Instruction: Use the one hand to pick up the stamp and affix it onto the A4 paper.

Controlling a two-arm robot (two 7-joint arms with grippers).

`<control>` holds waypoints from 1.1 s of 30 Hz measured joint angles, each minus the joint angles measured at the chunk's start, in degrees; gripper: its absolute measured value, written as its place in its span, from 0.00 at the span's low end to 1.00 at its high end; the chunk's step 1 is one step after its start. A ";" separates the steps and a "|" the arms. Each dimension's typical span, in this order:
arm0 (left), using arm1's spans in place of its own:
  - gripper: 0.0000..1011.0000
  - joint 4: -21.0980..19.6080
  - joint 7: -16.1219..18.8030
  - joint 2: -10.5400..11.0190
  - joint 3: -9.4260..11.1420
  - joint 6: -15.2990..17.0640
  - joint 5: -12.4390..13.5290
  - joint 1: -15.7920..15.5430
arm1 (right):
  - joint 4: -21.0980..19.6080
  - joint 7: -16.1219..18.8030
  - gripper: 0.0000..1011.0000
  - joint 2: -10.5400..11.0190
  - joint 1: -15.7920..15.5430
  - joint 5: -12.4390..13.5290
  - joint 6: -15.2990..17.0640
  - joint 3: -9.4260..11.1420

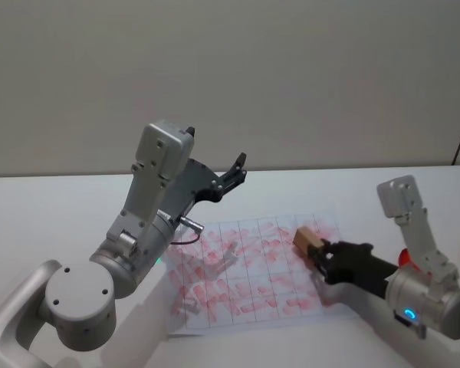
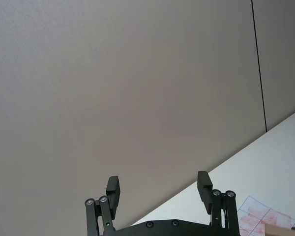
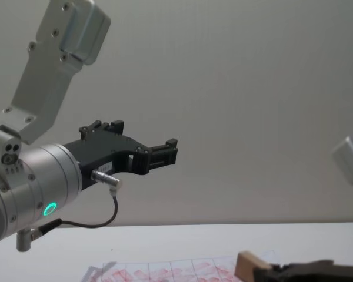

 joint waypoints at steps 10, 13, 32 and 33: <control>0.99 0.00 0.00 0.00 0.00 0.00 0.00 0.00 | 4.66 0.88 0.21 -1.69 2.17 -0.18 0.37 -1.07; 0.99 0.00 0.00 0.00 0.00 0.00 0.00 0.00 | 5.08 0.90 0.21 -1.86 2.47 -0.35 0.00 -1.20; 0.99 0.00 0.00 0.00 0.00 0.00 0.00 0.00 | -2.15 -3.22 0.21 0.62 0.19 0.16 -4.19 0.39; 0.99 0.00 0.00 0.00 0.00 0.00 0.00 0.00 | -3.58 -4.12 0.21 1.26 -0.68 0.65 -4.26 0.80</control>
